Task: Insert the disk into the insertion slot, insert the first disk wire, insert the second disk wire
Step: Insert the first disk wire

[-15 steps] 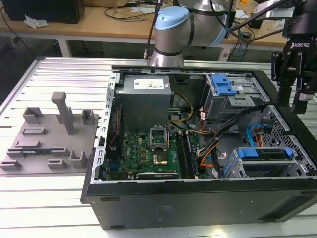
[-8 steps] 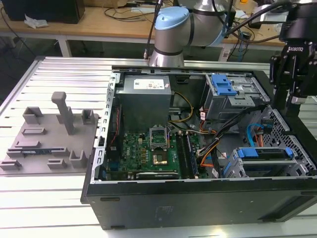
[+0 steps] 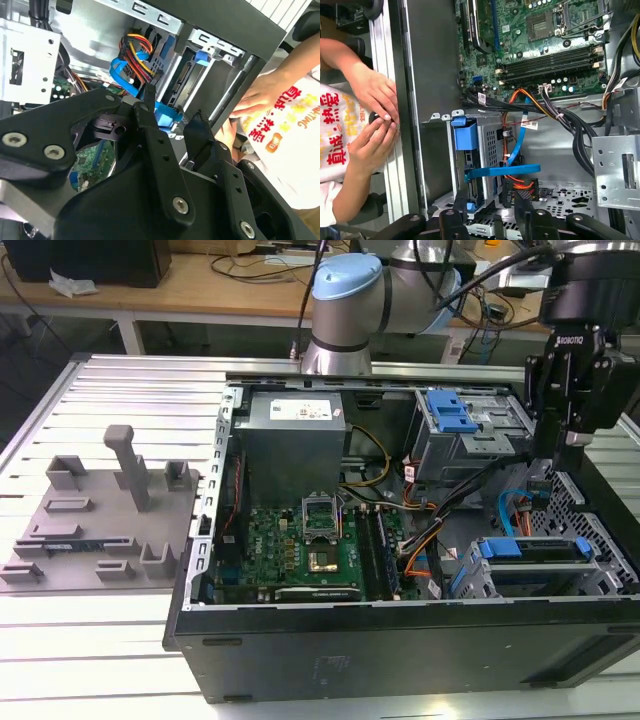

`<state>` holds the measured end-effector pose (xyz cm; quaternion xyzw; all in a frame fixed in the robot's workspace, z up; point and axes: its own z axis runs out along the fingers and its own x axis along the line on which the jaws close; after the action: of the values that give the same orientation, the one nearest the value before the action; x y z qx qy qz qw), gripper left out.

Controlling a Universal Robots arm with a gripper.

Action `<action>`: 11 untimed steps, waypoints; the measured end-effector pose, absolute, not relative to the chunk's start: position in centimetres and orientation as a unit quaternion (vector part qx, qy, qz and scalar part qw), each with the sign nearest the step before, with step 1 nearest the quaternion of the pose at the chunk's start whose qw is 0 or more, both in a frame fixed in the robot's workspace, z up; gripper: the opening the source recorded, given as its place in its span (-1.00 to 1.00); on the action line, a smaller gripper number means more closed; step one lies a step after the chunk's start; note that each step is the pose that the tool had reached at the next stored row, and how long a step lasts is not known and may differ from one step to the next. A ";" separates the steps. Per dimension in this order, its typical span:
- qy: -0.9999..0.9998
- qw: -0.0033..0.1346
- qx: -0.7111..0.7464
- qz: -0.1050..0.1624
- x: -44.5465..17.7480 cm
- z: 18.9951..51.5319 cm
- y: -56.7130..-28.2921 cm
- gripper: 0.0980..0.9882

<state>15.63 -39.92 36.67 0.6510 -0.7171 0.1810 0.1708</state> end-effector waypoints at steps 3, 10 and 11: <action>-0.715 0.172 0.652 0.183 15.6 36.1 -39.9 -0.09; -0.713 0.176 0.651 0.188 15.8 34.4 -39.7 -0.09; -0.713 0.177 0.651 0.189 15.8 34.3 -39.6 -0.12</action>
<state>15.83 -39.64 34.28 0.6512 -0.7132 0.1893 0.1773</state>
